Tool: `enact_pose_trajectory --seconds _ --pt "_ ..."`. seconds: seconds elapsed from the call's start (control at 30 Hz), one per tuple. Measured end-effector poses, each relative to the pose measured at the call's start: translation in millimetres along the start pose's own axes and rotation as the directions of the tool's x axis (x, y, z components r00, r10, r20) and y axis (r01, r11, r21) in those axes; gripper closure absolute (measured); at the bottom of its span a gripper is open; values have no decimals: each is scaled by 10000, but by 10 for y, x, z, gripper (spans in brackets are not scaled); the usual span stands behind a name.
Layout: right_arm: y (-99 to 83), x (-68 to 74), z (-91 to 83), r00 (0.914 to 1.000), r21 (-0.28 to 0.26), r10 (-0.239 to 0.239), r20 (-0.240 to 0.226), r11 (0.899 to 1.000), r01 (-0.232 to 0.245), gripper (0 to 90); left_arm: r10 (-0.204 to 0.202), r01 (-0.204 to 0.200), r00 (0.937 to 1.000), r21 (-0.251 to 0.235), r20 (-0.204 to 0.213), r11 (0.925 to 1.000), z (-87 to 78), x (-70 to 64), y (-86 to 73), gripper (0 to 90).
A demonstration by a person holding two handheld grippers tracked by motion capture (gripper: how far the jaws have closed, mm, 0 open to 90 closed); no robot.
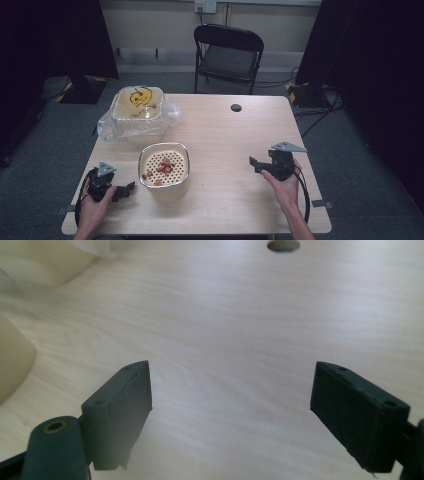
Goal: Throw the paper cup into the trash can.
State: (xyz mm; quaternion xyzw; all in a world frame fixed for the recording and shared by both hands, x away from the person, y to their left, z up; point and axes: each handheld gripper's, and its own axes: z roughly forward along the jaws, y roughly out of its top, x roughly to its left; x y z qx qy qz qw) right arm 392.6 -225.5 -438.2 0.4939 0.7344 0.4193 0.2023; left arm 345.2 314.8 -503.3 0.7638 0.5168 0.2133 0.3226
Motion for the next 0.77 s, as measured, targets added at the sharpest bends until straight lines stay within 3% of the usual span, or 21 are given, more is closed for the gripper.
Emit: enact_pose_trajectory --seconds 0.07,0.2,0.3,0.47,0.5,0.77 --pt "-119 -44 -25 9999 103 131 31 9999 -131 162 -21 21 10000 -8 -26 10000 -1 -4 -1 0" --pt "-325 -139 -14 9986 806 -43 520 9967 1 163 -50 50 10000 -12 -15 10000 0 -5 -2 0" --pt "-414 -174 -8 9975 1022 -122 695 9947 51 169 -30 30 10000 -9 -21 10000 0 -3 -1 0" --pt "-580 -174 99 9919 1757 -544 1152 9839 336 161 -4 4 10000 0 -16 10000 0 -1 0 0" --pt "-599 -149 119 9872 1807 -677 1446 9827 409 142 -42 42 10000 -10 -5 10000 1 -3 -1 0" --pt "-632 -138 149 9869 1381 -517 1526 9900 305 123 -22 22 10000 -10 -24 10000 0 -3 -1 0"
